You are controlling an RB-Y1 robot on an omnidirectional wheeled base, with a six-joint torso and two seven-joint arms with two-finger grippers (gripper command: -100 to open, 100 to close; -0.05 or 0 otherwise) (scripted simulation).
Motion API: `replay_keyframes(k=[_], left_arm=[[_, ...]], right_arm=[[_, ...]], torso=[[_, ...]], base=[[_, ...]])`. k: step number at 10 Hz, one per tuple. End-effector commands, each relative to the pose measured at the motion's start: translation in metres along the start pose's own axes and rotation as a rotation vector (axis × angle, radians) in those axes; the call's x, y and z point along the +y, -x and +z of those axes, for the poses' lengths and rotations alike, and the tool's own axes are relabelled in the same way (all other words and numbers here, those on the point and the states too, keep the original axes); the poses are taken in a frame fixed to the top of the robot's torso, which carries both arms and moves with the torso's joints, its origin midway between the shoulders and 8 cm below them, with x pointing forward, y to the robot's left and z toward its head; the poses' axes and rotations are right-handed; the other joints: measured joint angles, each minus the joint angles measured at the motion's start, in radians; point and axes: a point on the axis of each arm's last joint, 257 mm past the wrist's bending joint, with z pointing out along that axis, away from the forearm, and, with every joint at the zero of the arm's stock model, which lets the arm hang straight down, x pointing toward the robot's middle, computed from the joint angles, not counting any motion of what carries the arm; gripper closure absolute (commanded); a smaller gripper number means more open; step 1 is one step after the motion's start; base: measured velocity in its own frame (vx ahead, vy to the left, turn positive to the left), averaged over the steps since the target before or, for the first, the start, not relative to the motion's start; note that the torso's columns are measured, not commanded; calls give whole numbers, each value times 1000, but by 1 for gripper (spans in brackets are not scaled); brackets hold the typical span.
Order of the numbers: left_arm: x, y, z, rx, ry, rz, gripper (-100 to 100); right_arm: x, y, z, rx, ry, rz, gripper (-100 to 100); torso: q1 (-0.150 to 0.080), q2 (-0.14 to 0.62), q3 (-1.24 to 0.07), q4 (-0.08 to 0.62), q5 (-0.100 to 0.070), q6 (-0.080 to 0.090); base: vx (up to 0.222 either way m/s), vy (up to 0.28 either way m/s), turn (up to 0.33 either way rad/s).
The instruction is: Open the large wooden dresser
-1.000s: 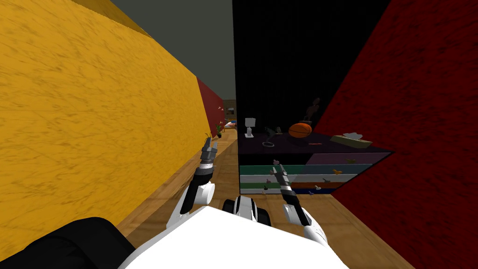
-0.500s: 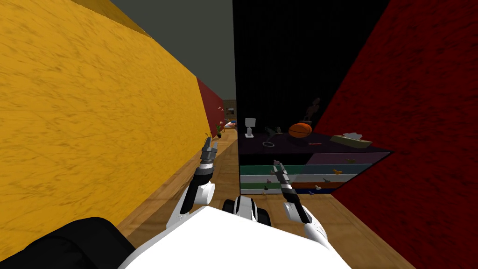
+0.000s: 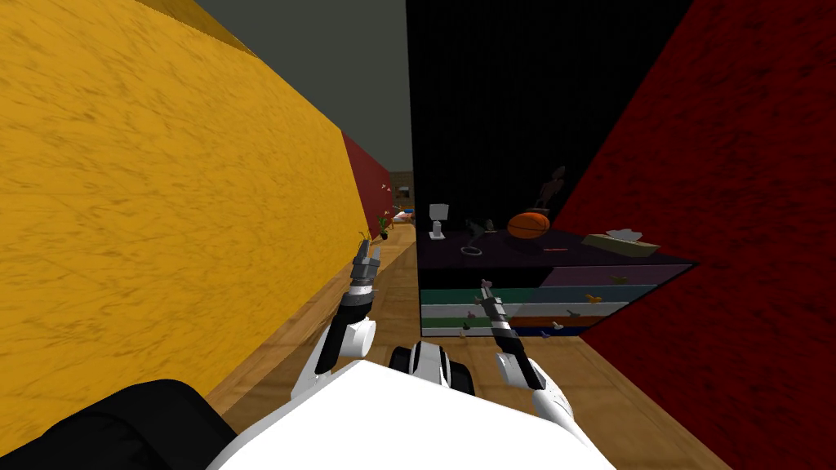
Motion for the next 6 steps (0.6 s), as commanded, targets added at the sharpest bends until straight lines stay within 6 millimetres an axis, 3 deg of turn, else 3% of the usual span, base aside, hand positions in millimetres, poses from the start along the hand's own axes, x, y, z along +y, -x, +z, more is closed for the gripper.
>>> replay_keyframes(k=[1,3,4,6], left_arm=[[0,0,0,0,0,0,0],[0,0,0,0,0,0,0],[0,0,0,0,0,0,0],[0,0,0,0,0,0,0]], right_arm=[[-9,-6,6,-7,-13,1,100],[-17,-11,12,-18,-24,3,100],[-4,-8,4,-14,8,5,100],[-11,-12,3,-25,-2,8,100]], torso=[[0,2,2,1,0,0],[-1,0,0,3,1,0],[1,0,0,5,4,2],[-1,-5,-3,1,2,0]], base=[[-162,2,-47],[-193,6,-44],[-85,13,-15],[-152,-23,-38]])
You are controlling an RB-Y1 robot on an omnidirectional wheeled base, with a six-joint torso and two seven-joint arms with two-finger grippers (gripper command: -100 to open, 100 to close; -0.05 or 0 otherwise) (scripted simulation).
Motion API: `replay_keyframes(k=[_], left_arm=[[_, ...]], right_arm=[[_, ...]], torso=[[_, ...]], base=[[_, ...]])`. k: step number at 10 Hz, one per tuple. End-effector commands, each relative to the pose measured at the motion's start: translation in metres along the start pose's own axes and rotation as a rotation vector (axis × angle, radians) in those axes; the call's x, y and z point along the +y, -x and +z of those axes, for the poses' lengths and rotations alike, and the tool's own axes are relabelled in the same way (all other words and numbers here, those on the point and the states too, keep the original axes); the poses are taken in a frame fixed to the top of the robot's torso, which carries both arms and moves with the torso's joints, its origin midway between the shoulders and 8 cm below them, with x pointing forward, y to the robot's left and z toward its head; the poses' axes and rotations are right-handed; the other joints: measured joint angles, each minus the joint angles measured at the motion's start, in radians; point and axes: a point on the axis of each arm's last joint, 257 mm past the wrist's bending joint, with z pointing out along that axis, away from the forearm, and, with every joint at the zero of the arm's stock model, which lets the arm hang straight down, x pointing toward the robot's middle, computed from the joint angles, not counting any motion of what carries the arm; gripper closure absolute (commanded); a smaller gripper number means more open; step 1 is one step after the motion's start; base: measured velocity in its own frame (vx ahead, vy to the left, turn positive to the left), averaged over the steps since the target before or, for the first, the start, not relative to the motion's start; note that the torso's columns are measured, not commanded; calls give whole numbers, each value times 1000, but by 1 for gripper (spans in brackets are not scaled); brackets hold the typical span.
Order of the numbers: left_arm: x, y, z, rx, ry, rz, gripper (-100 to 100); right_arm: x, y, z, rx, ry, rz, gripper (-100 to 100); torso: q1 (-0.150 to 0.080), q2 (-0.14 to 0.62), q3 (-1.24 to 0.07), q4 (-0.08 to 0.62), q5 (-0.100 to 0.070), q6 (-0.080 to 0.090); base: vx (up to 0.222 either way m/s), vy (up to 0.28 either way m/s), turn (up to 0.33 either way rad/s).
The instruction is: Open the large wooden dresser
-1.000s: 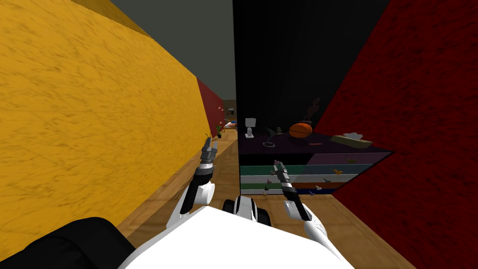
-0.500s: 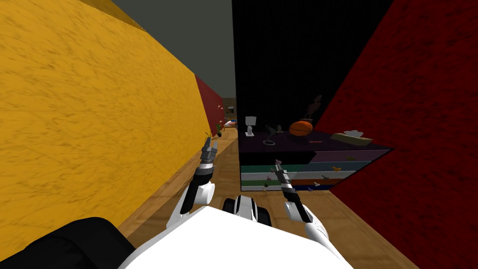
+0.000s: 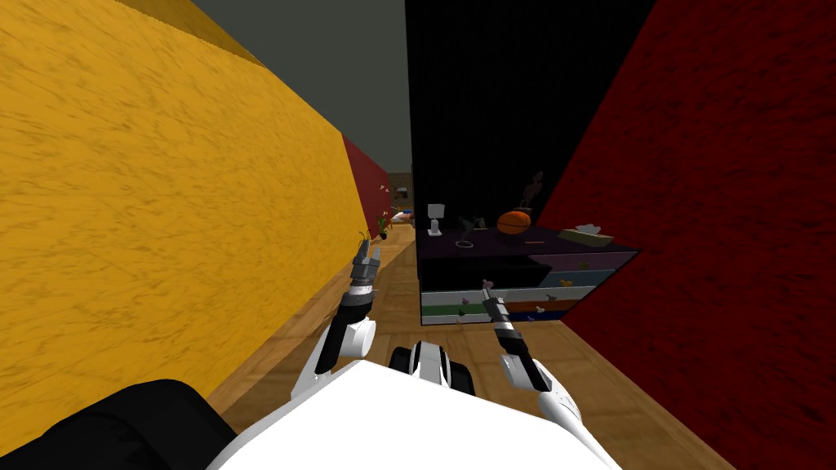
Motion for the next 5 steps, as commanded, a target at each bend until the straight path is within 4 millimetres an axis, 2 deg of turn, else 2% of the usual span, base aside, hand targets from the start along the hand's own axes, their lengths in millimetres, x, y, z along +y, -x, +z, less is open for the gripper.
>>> replay_keyframes(k=[1,3,4,5], left_arm=[[0,0,0,0,0,0,0],[0,0,0,0,0,0,0],[0,0,0,0,0,0,0],[0,0,0,0,0,0,0]], right_arm=[[-15,-4,5,-14,-34,0,100],[-20,-5,5,-19,-43,0,100],[-6,-3,-3,-11,-7,2,100],[-12,-5,-4,-22,-17,5,100]], torso=[[0,4,3,0,-1,1],[2,1,1,2,1,-1],[3,2,1,3,2,-1],[4,-1,0,0,1,-2]], base=[[-189,12,-60],[-114,-1,-29],[-45,-2,-8],[-151,-13,-66]])
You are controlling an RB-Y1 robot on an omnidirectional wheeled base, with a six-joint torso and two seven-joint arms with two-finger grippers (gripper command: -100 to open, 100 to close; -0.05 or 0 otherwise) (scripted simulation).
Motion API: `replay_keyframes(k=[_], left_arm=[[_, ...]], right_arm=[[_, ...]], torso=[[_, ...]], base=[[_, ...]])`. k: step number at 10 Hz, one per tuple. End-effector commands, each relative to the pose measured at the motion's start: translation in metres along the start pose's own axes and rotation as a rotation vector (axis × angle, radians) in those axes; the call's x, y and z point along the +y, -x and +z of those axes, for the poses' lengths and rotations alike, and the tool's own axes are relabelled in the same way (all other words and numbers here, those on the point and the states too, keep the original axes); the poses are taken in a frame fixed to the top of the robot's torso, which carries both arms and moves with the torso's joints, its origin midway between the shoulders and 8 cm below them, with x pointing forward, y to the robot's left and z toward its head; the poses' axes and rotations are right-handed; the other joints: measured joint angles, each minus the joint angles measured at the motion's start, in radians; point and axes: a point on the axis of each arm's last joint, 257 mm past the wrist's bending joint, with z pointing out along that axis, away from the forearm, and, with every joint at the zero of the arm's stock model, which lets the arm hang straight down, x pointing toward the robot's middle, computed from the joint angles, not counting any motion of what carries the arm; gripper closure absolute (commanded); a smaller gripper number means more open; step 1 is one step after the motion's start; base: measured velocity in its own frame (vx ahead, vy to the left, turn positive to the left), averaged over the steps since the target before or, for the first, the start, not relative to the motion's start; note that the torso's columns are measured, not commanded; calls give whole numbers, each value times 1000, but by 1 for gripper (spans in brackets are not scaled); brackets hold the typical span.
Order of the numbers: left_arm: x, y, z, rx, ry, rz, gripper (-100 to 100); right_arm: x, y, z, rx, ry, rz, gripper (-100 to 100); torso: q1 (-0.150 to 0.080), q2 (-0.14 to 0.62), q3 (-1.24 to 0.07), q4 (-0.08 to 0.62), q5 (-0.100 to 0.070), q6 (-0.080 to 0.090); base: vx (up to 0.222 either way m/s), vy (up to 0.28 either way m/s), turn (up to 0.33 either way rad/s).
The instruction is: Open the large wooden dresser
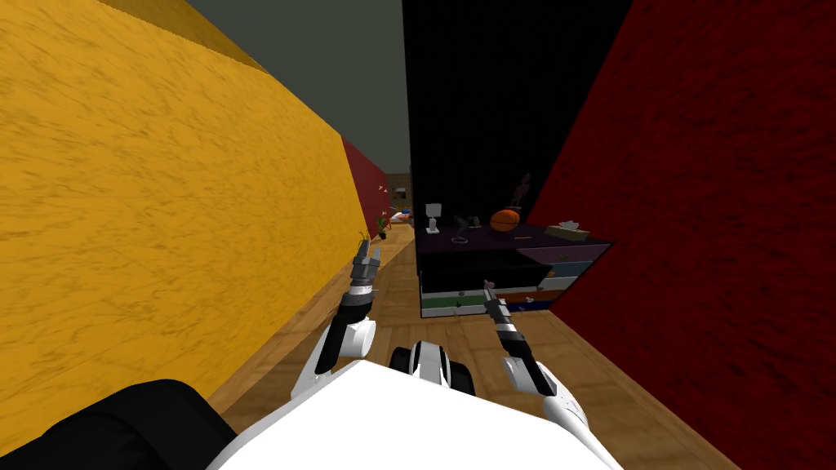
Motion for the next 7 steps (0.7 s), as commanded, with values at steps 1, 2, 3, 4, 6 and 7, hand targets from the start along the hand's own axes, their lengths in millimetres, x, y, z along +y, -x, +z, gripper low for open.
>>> replay_keyframes(k=[1,2,3,4,6,7], left_arm=[[0,0,0,0,0,0,0],[0,0,0,0,0,0,0],[0,0,0,0,0,0,0],[0,0,0,0,0,0,0],[0,0,0,0,0,0,0],[0,0,0,0,0,0,0]], right_arm=[[-10,-2,1,-16,-22,2,100],[-15,-3,1,-23,-31,3,100],[-19,-3,1,-30,-40,3,100],[-4,-1,-4,-22,-5,6,100],[-12,9,-21,-87,-8,21,100],[-9,8,-14,-101,16,33,-100]], torso=[[-2,5,3,-1,-1,2],[-4,7,4,0,-2,2],[-4,5,3,1,-1,2],[-3,4,2,3,1,2],[-1,-4,-3,-2,0,4],[-4,-4,-3,-2,0,4]], base=[[-201,-22,-54],[-190,-30,-42],[-173,-28,-33],[-74,-10,-6],[17,35,-303],[35,80,-288]])
